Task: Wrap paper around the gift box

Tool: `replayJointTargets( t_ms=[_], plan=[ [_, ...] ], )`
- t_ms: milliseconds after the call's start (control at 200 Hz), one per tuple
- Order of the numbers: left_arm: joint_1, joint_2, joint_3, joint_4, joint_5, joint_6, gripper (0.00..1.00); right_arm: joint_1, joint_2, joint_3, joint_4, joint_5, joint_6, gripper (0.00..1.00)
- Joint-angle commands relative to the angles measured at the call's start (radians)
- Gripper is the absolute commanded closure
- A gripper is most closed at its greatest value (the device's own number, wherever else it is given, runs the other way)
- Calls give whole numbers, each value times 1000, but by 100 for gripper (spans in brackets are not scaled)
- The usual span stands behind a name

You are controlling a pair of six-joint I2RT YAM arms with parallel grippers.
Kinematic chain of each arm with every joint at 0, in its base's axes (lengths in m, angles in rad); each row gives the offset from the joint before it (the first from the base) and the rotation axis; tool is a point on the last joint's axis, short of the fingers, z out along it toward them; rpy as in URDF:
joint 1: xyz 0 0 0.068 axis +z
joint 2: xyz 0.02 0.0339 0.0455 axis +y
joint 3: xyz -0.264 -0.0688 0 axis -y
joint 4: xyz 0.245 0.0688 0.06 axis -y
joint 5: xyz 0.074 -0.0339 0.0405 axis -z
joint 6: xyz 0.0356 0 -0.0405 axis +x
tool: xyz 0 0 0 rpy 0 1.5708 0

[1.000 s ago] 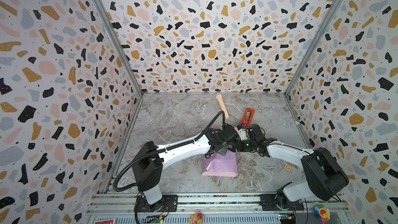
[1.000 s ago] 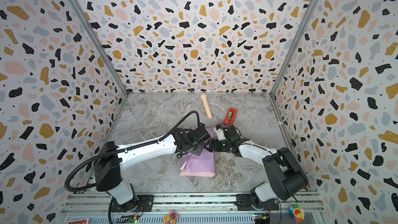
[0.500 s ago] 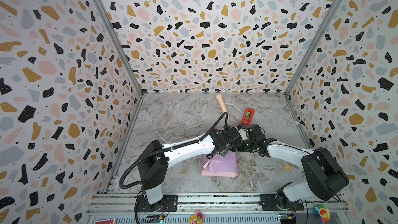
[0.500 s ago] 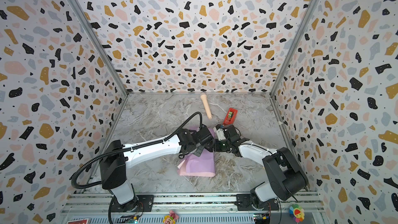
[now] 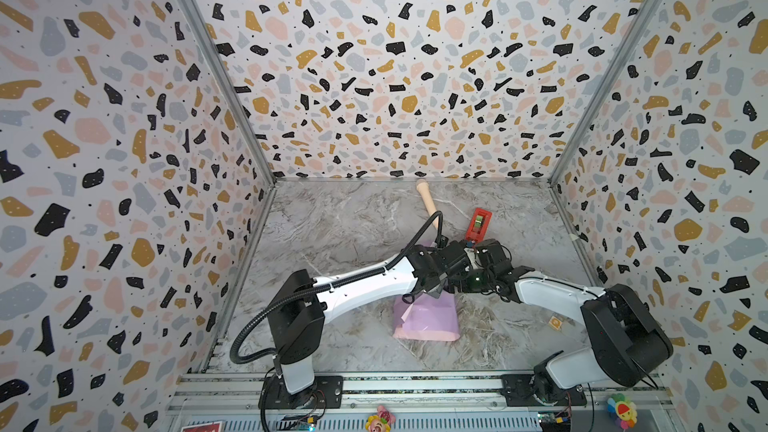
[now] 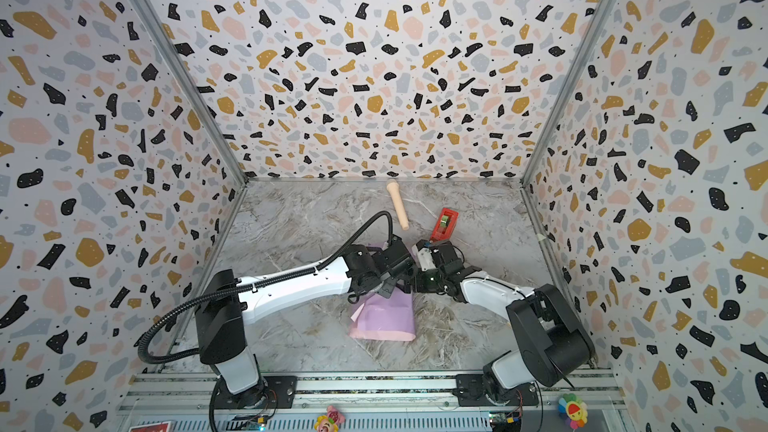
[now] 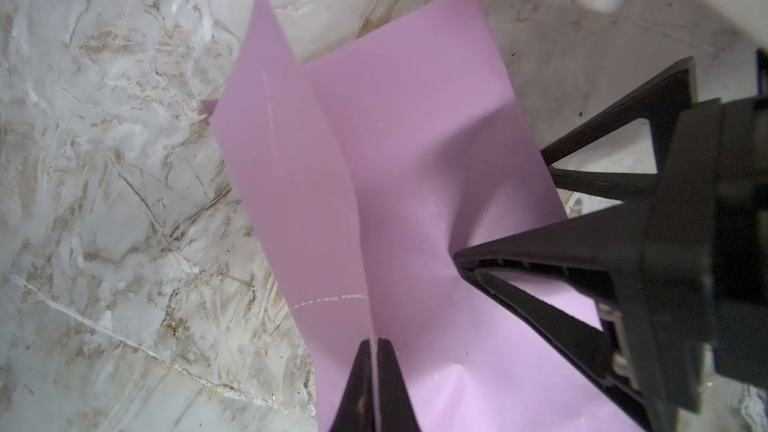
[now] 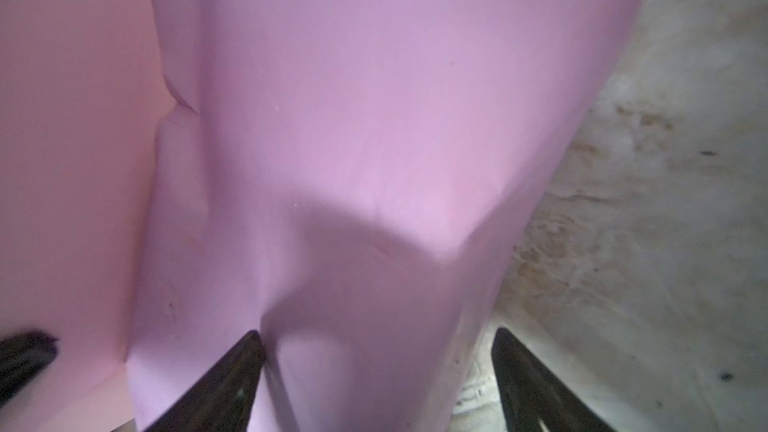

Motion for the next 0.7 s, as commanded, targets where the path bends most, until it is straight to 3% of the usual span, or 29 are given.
replayJointTargets(
  t_ms=[0, 335, 696],
  plan=[
    [-5, 10, 15, 0, 22, -1, 100, 32, 54, -49, -132, 58, -18, 14],
    [-6, 20, 0, 19, 55, -4, 100, 34, 57, -52, -130, 55, -16, 14],
    [-5, 30, 27, -39, -2, 25, 100, 34, 55, -45, -129, 45, -9, 14]
  ],
)
